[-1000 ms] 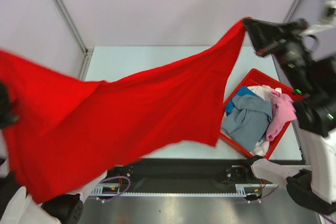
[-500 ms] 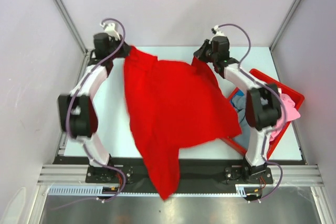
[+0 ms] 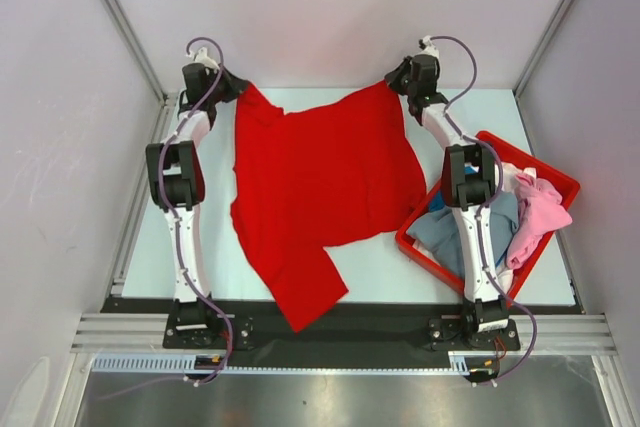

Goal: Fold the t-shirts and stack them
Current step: Flatten the tshirt out

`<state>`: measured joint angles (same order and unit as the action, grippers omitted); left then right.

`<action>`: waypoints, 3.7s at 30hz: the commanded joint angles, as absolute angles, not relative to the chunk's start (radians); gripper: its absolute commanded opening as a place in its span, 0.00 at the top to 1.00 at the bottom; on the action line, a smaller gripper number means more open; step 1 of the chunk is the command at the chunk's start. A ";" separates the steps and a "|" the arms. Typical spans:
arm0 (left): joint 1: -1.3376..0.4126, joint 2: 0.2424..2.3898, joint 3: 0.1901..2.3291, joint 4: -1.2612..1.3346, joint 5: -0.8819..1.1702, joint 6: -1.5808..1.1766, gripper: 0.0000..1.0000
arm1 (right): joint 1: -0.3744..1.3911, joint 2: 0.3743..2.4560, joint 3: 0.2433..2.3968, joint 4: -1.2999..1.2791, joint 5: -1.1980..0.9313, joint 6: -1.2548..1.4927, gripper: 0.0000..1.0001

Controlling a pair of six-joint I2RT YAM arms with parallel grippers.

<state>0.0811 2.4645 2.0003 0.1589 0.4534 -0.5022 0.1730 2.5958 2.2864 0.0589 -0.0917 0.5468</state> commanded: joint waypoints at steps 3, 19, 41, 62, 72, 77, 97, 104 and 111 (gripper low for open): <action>0.066 2.554 2.200 0.304 0.528 -0.664 1.00 | 0.101 2.661 2.414 0.155 -0.026 0.549 1.00; 0.037 2.284 2.018 -0.052 0.250 -0.433 0.14 | 0.015 2.684 2.411 0.133 -0.066 0.515 1.00; 0.029 2.163 1.618 -0.307 0.140 -0.736 0.99 | 0.040 2.635 2.352 0.112 -0.104 0.543 1.00; 0.245 2.054 1.407 -0.379 0.017 -0.732 1.00 | 0.090 2.537 2.200 0.104 -0.092 0.566 1.00; 0.160 1.974 1.437 -0.249 0.146 -0.601 0.69 | 0.084 2.581 2.275 0.083 -0.123 0.571 1.00; 0.083 1.990 1.485 -0.141 0.176 -0.601 0.42 | 0.075 2.651 2.351 0.100 -0.156 0.594 1.00; 0.141 2.638 2.330 0.055 0.491 -0.543 0.26 | 0.040 2.704 2.346 0.233 -0.238 0.672 1.00; 0.075 2.663 2.343 -0.046 0.236 -0.589 0.34 | 0.037 2.689 2.306 0.262 -0.241 0.687 1.00; 0.071 2.646 2.278 -0.029 0.103 -0.660 0.34 | 0.038 2.688 2.303 0.267 -0.245 0.695 1.00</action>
